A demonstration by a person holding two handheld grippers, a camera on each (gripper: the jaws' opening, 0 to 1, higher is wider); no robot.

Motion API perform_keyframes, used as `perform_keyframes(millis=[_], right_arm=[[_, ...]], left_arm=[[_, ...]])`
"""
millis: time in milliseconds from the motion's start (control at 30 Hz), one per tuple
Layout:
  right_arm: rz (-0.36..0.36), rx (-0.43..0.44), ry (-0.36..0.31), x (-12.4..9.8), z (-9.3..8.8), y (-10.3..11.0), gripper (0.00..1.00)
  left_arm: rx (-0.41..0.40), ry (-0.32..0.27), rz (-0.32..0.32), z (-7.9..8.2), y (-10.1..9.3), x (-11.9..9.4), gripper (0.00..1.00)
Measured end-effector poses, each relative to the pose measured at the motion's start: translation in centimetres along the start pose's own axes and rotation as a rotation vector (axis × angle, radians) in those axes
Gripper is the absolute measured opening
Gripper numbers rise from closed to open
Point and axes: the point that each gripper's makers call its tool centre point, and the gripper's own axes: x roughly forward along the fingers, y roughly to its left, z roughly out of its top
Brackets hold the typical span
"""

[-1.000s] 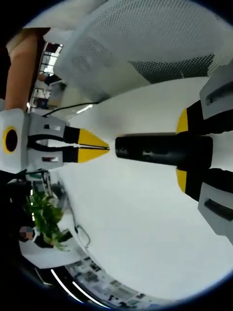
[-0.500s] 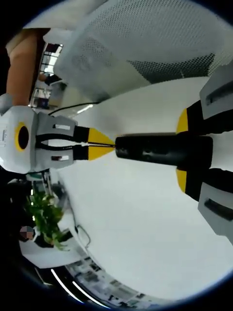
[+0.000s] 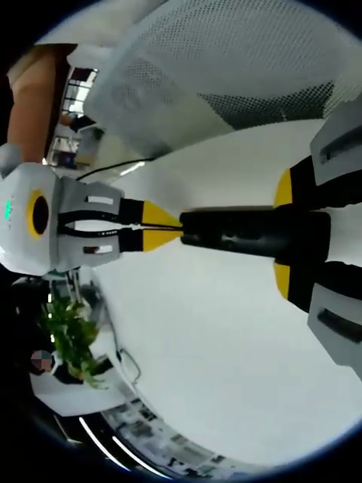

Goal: Press the specified remote control buttons in sequence, fully releasing each button before pressing the next.

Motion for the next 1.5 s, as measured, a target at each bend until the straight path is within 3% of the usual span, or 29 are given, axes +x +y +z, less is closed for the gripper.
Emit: perform_keyframes(millis=[867, 1500], right_arm=[[0.036, -0.059, 0.088, 0.05, 0.03, 0.00, 0.00], [0.044, 0.047, 0.080, -0.04, -0.06, -0.20, 0.00]], left_arm=[[-0.003, -0.013, -0.001, -0.02, 0.05, -0.15, 0.24], [-0.003, -0.012, 0.001, 0.07, 0.13, -0.13, 0.24]])
